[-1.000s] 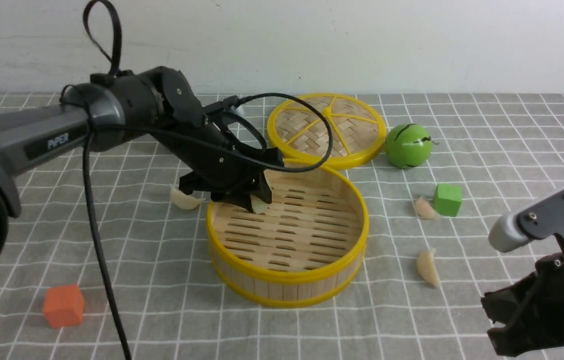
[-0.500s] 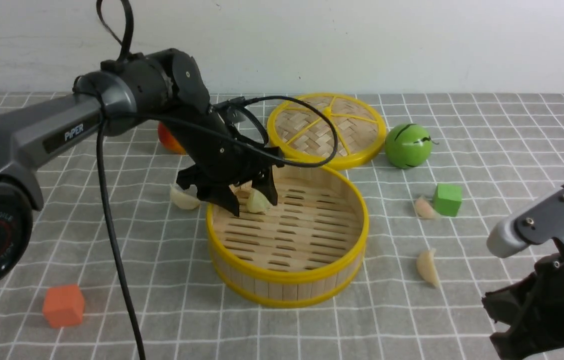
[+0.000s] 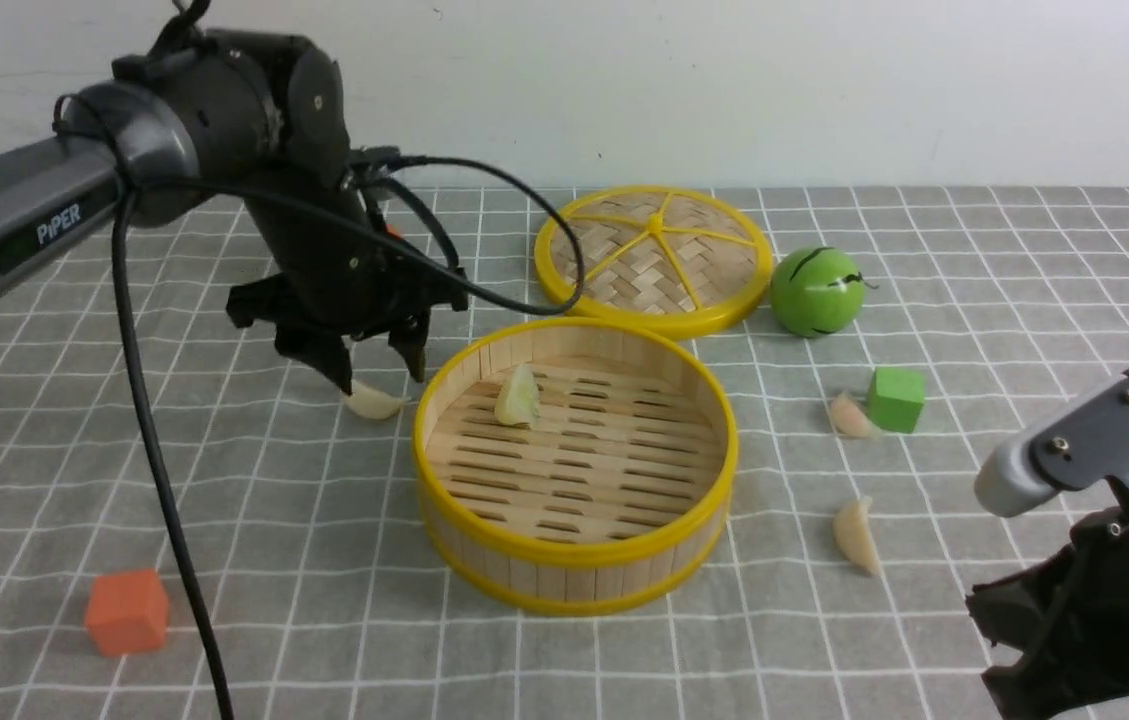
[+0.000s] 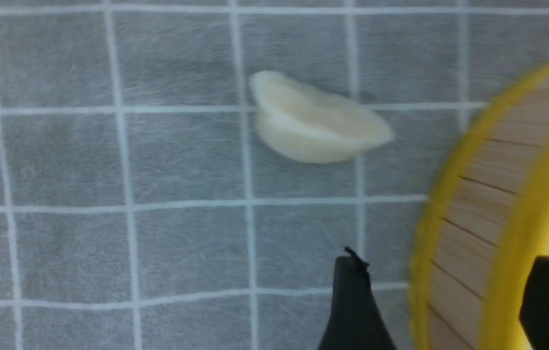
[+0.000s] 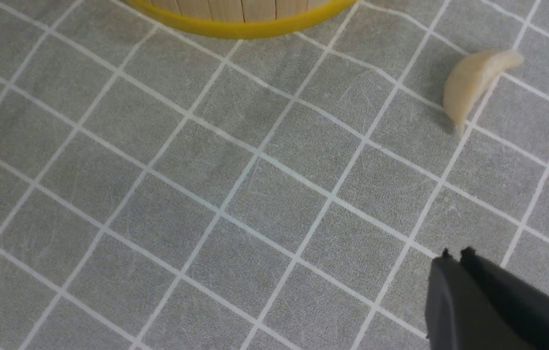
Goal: Put the dumplings into the steamer on the table with the grey tablecloth.
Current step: 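Reach for and grasp a dumpling on the table with the left gripper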
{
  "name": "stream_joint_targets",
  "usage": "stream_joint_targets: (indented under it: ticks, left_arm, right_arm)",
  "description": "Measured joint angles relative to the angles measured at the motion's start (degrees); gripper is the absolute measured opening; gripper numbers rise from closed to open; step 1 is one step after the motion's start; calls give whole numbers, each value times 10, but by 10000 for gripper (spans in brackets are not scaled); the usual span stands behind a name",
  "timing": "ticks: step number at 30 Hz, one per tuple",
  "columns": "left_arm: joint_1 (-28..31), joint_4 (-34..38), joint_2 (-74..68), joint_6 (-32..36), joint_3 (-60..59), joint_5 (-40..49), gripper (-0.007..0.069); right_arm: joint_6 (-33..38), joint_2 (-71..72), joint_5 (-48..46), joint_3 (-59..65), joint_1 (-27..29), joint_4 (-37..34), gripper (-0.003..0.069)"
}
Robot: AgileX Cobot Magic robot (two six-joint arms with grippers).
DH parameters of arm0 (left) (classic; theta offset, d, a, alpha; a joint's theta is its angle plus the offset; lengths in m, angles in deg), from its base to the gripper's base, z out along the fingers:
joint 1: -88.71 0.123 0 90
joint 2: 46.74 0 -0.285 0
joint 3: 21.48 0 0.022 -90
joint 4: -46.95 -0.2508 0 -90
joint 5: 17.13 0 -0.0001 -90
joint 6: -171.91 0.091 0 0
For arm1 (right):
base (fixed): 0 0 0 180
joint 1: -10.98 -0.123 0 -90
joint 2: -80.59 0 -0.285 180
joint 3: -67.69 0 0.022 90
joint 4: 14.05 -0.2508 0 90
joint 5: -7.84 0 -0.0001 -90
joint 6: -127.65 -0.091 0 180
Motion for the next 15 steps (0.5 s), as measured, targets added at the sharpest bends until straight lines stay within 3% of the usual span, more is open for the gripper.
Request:
stream_joint_targets:
  ticks: [8,15]
  left_arm:
    - [28,56,-52,-27,-7,-88,432]
    - [28,23,-57,-63,-7,-117,432]
  right_arm:
    - [1,0,0,0,0,0,13]
    - [1,0,0,0,0,0,20]
